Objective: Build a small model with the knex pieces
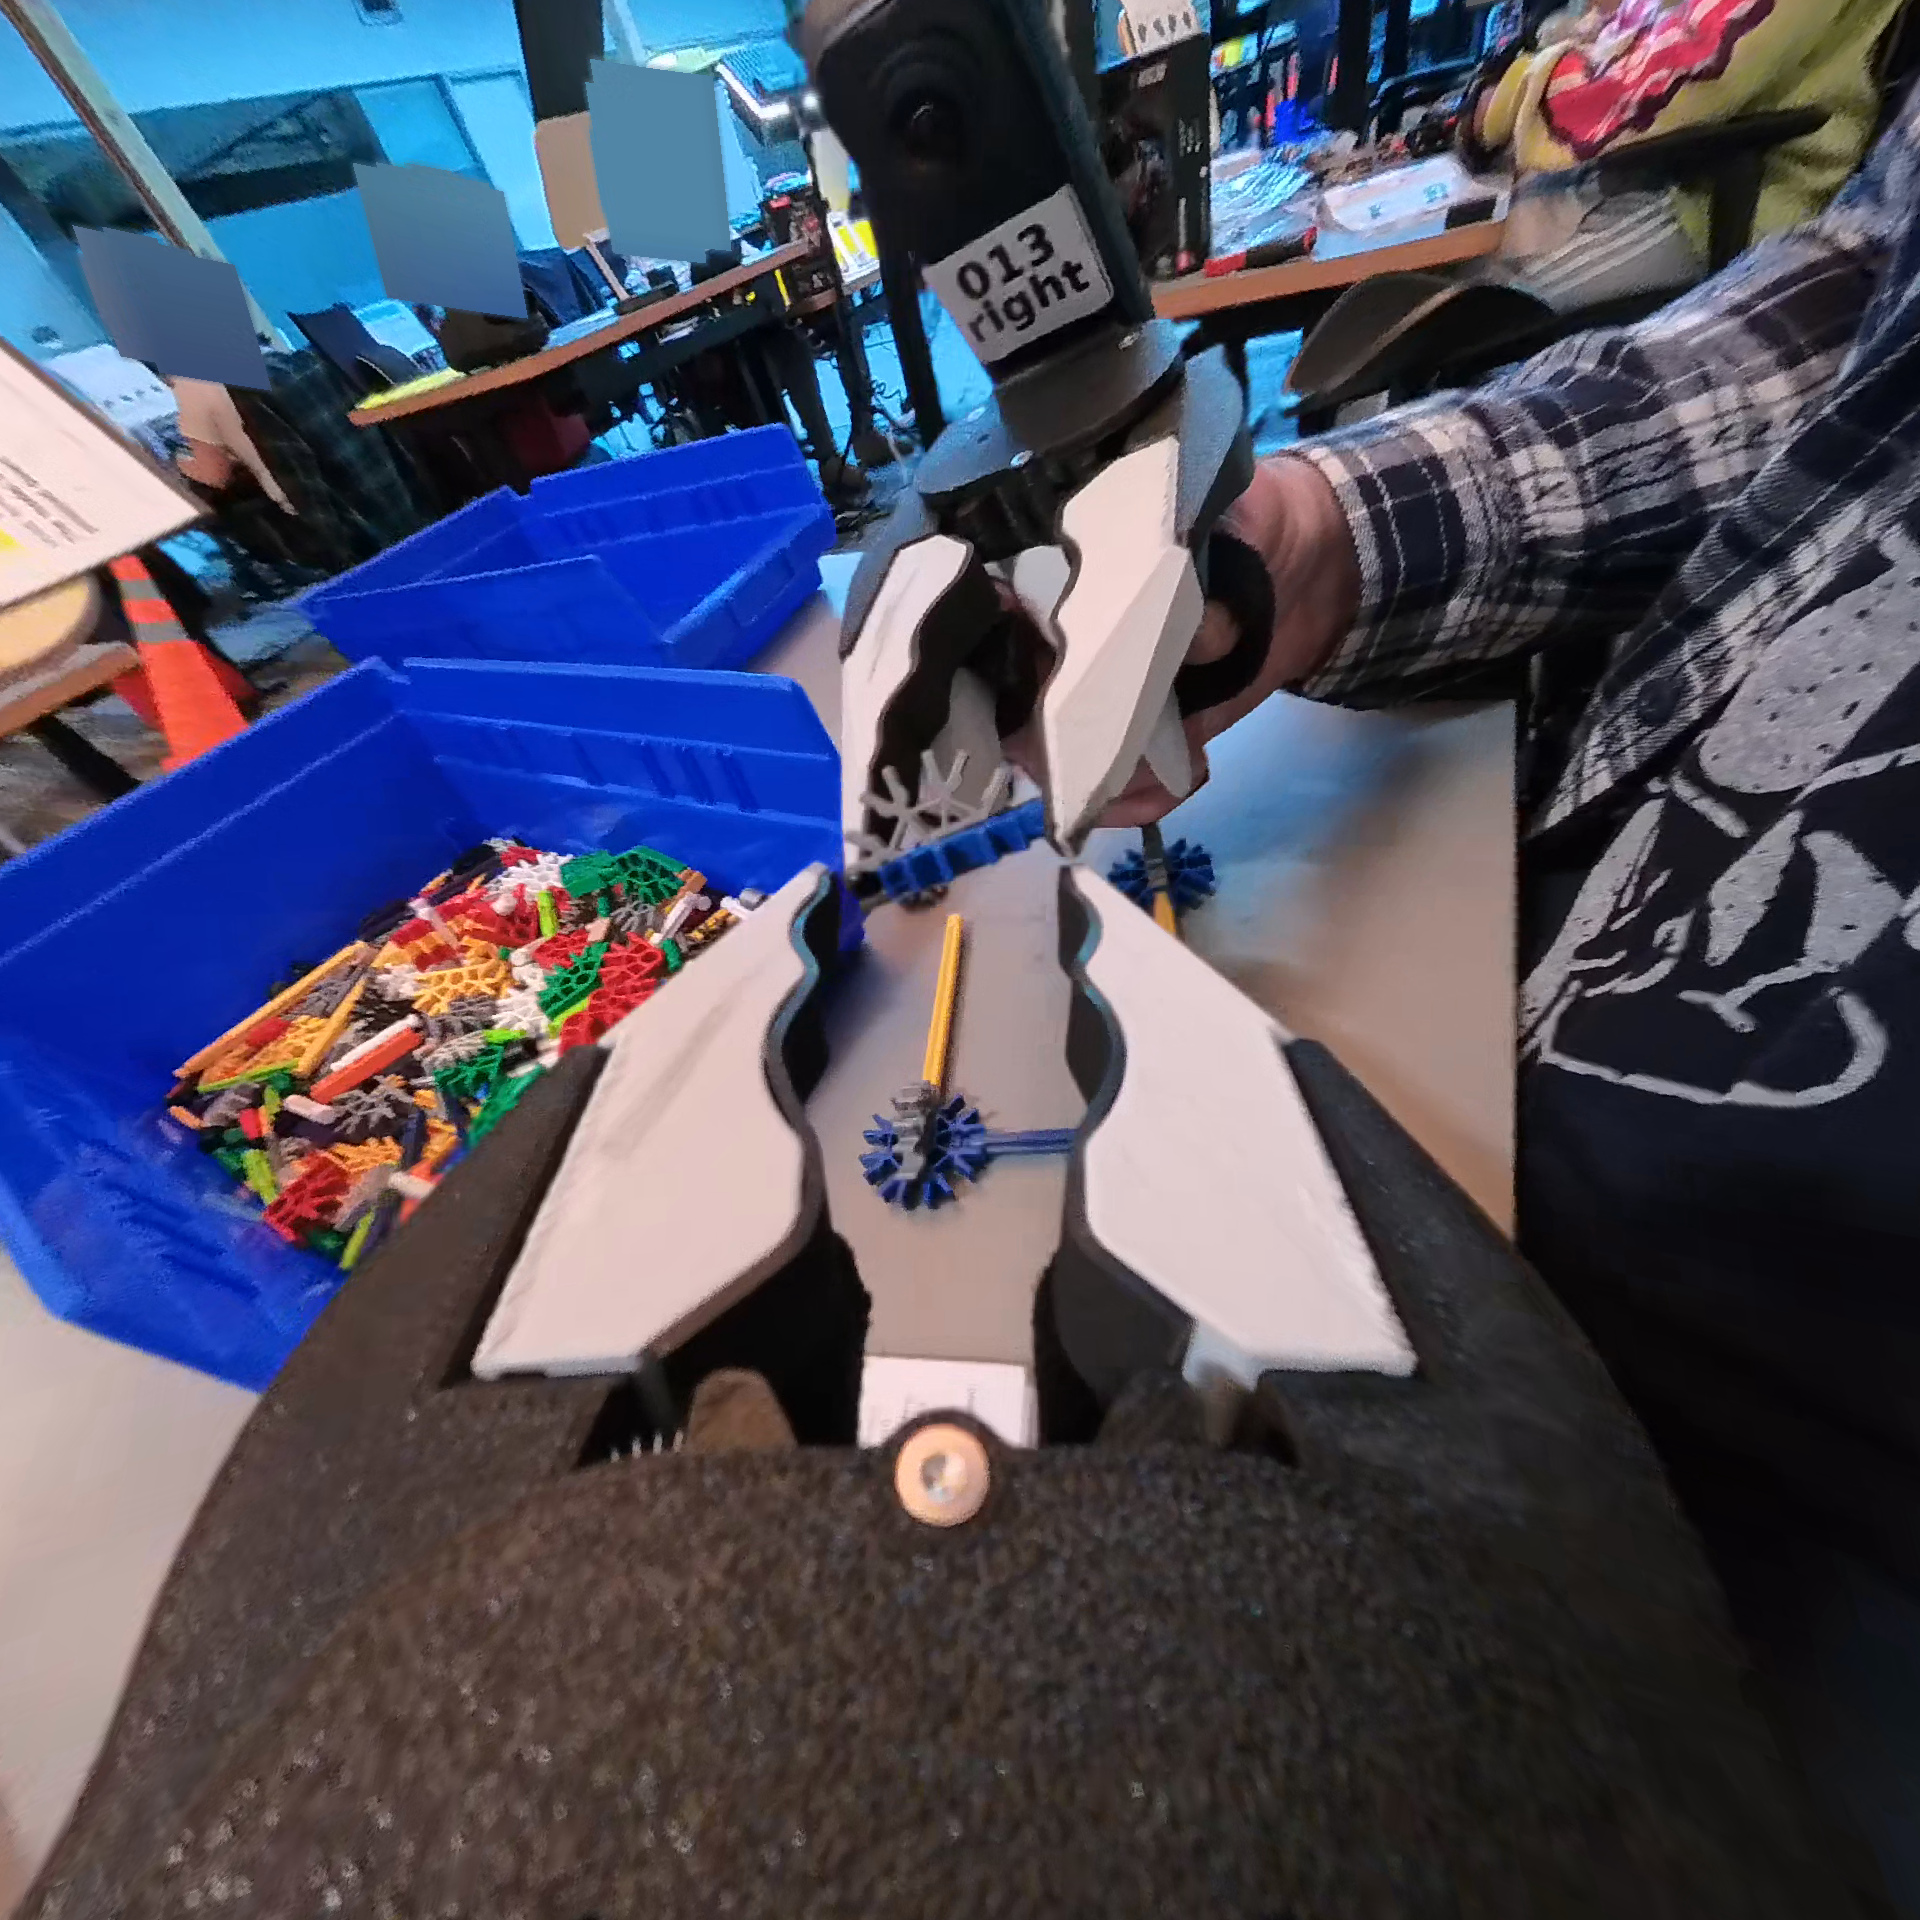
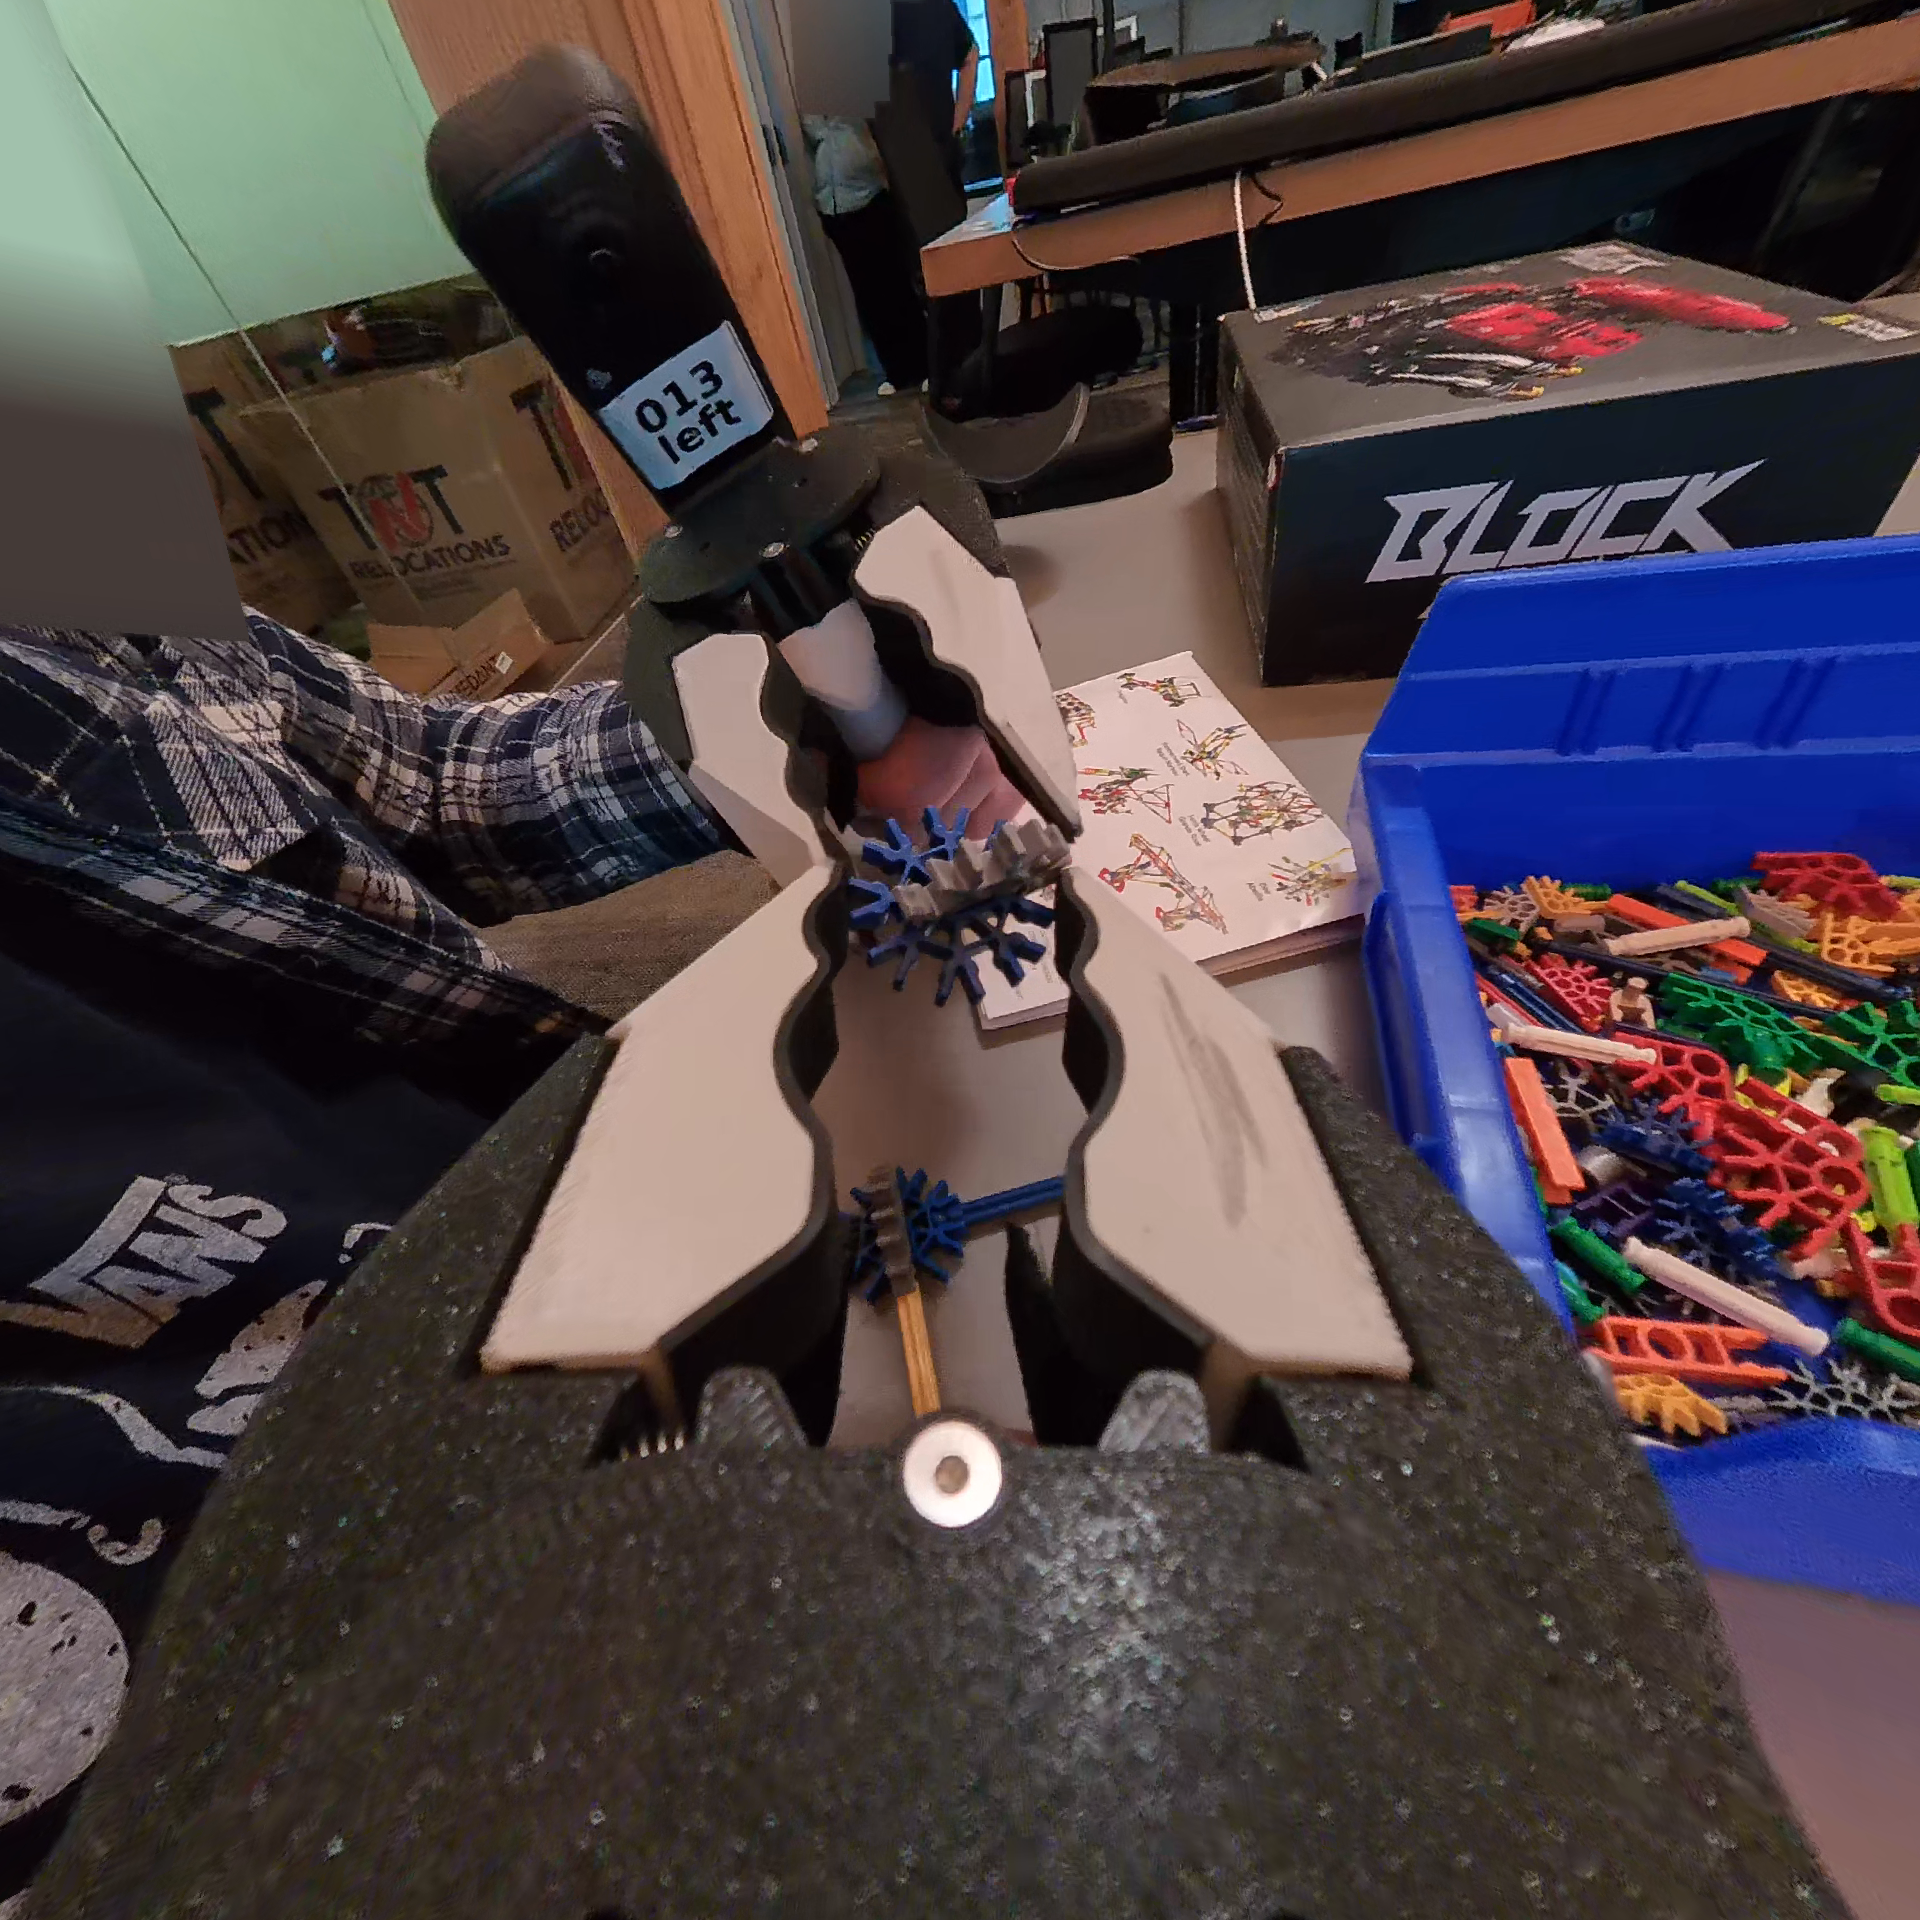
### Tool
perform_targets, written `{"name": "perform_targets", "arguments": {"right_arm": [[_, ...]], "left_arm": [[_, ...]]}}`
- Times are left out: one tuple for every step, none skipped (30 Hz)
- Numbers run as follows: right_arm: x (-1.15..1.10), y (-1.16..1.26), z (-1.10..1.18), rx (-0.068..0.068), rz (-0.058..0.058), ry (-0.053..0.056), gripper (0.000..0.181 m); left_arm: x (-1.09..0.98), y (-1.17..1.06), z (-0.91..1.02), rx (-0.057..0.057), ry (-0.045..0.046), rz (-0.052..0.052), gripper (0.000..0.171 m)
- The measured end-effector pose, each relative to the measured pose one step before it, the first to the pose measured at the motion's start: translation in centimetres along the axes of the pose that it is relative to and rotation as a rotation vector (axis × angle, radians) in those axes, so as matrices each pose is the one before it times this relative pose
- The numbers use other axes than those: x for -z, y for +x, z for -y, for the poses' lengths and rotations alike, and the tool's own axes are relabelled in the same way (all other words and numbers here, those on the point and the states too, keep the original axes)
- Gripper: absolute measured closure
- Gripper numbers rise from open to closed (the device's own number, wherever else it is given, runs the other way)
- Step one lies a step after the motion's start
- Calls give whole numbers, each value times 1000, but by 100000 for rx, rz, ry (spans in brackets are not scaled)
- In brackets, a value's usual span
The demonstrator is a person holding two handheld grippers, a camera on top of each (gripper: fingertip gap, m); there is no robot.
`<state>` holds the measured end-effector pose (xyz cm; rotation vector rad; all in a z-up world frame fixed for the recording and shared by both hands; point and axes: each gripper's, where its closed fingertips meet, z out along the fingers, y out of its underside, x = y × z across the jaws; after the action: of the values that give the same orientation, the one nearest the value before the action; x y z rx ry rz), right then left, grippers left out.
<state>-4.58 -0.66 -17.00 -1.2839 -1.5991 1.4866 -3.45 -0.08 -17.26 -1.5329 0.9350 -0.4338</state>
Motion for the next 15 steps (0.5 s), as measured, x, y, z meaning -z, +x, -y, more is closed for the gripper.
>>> {"name": "perform_targets", "arguments": {"right_arm": [[129, 78, 58, 93, -265, 202, 143], [121, 59, 16, 568, -346, -54, 143], [81, 17, 19, 948, -276, -92, 143], [34, -51, 8, 863, -58, -215, 143], [-21, -67, -31, 944, -53, -595, 143], [-21, -69, 9, 933, -7, -380, 143], [8, -48, 55, 523, 20, -30, 143], [39, -48, 60, 274, 257, 86, 143], [53, -40, 71, 316, 235, 196, 143], [54, -8, 75, 469, -149, 177, 143], [52, 3, 47, 574, -283, -36, 143], [14, 16, -49, 659, -339, -543, 143], [5, 28, -109, 697, -395, -804, 143], [7, -22, -81, 514, -40, -503, 143], [12, -123, -8, 397, 439, -50, 143]], "left_arm": [[138, 221, 161, 3167, 1594, -2382, 131], [109, 269, 136, 2530, 1287, -2482, 131], [74, 16, 100, 1046, 857, -231, 131], [84, -44, 143, 251, 936, 345, 133], [58, 113, 133, 469, 602, -859, 134], [1, 29, 0, 232, -354, -330, 133], [1, -38, 73, -232, 135, 352, 133], [-5, 66, 90, 350, 325, -492, 133], [-21, 89, 101, 757, 443, -762, 134], [-6, 14, 104, 171, 578, -114, 134], [5, 39, 111, 254, 655, -331, 134], [55, 89, 192, 845, 1093, -896, 134], [74, -7, 184, 769, 908, -453, 135], [89, -110, 139, 331, 616, 278, 135], [52, -106, -17, -34, -407, 262, 137]]}}
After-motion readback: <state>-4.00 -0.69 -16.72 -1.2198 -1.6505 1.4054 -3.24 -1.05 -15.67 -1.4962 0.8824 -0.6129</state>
